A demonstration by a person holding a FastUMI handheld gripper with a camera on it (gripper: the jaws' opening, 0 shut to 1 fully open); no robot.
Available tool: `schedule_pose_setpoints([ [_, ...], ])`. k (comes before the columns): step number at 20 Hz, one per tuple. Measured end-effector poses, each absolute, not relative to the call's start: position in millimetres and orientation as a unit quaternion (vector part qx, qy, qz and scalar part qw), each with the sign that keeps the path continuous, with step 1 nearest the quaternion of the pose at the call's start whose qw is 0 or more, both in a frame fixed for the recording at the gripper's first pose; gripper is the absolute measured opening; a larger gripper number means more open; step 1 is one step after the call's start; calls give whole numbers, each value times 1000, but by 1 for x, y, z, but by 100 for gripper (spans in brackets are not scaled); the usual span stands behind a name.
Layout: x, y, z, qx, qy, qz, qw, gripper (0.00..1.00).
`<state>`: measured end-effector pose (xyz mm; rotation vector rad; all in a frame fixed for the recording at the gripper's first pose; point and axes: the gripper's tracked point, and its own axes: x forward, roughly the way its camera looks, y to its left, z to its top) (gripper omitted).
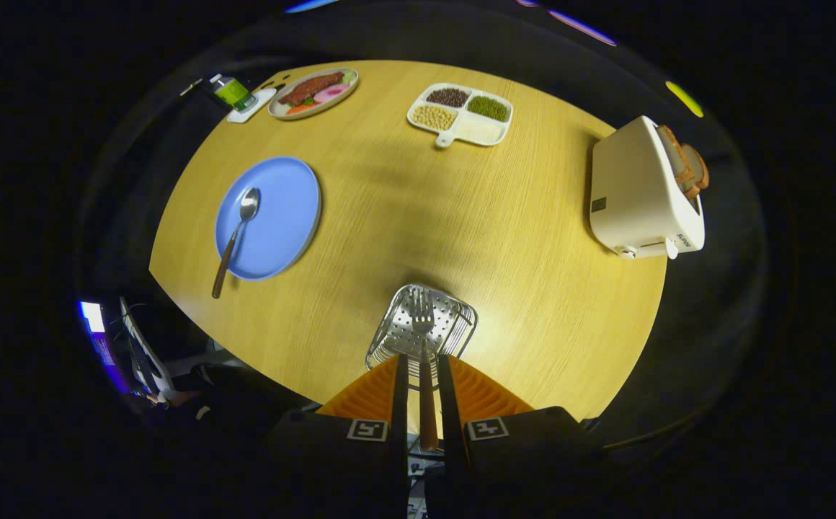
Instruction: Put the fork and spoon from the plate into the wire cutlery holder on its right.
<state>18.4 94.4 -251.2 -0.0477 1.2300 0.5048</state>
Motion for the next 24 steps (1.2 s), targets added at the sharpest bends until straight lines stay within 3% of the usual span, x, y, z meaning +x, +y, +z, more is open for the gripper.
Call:
schedule_pose_setpoints([
  [4, 10, 157, -189, 72, 479, 268, 833, 25],
  [9, -15, 253, -158, 108, 447, 334, 823, 27],
  [15, -28, 346, -179, 89, 456, 371, 804, 27],
  [20, -28, 395, -221, 85, 494, 364, 785, 27],
  [24, -19, 413, -261, 72, 525, 338, 778, 33],
])
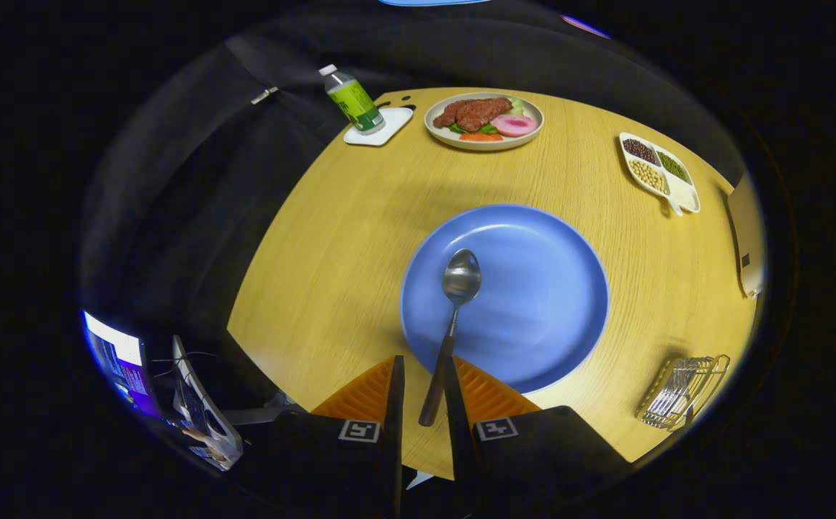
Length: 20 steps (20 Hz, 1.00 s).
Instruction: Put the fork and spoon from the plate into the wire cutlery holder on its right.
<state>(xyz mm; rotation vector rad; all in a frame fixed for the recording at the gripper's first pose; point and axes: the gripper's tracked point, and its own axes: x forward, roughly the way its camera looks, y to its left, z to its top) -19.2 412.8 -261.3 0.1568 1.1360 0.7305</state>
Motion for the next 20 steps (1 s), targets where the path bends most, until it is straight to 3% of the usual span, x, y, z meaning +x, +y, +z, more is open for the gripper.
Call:
schedule_pose_setpoints([
  [12, 8, 427, -320, 54, 562, 281, 776, 34],
  [14, 11, 423, -323, 62, 565, 275, 776, 11],
  [20, 21, 412, -295, 125, 550, 286, 774, 8],
])
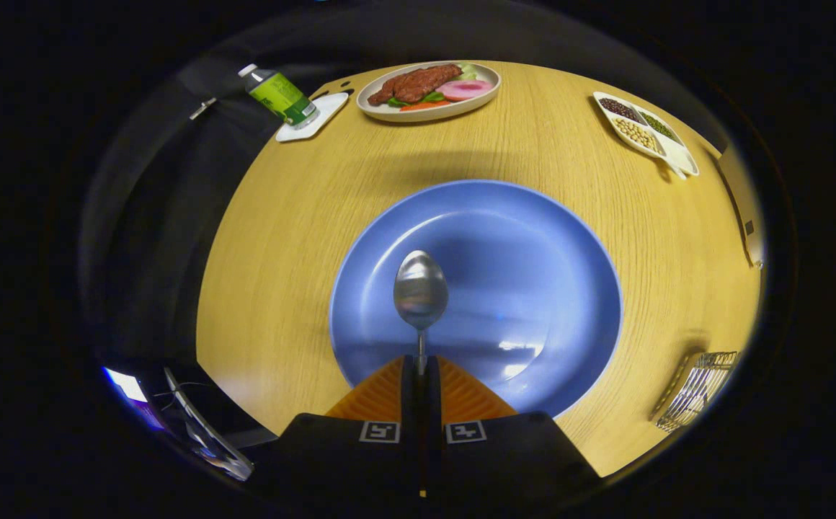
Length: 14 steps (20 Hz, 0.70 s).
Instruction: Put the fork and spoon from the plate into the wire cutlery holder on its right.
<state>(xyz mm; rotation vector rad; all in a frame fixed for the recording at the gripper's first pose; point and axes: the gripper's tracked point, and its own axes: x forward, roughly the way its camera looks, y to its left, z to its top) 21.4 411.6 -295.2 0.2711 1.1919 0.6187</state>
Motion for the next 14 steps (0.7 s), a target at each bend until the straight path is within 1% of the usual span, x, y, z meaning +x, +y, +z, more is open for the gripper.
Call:
schedule_pose_setpoints([
  [7, 21, 364, -245, 176, 526, 308, 773, 8],
  [14, 6, 262, -203, 170, 520, 315, 775, 8],
])
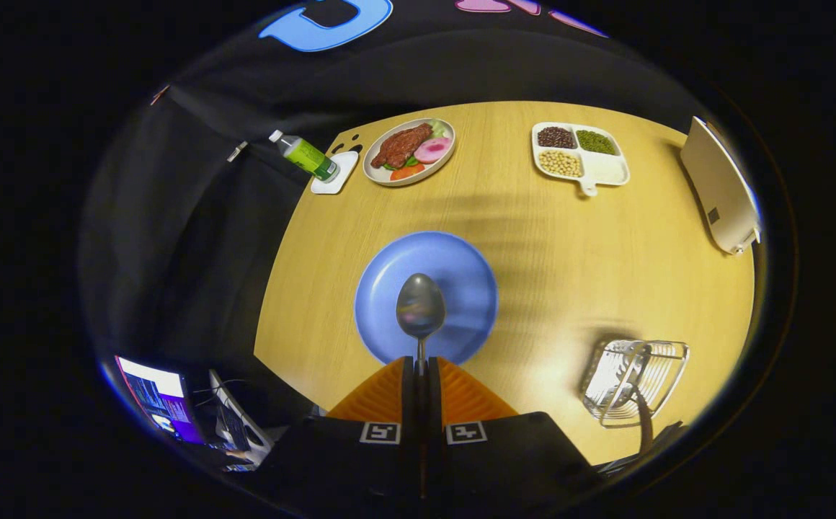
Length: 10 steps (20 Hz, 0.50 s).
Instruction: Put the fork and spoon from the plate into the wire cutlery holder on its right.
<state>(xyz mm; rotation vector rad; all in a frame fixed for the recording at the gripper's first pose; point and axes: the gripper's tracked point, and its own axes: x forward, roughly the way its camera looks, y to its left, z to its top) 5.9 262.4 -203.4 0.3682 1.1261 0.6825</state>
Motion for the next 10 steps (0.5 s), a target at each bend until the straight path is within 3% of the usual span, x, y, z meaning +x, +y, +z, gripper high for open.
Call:
schedule_pose_setpoints([
  [10, -31, 128, -209, 143, 571, 292, 754, 8],
])
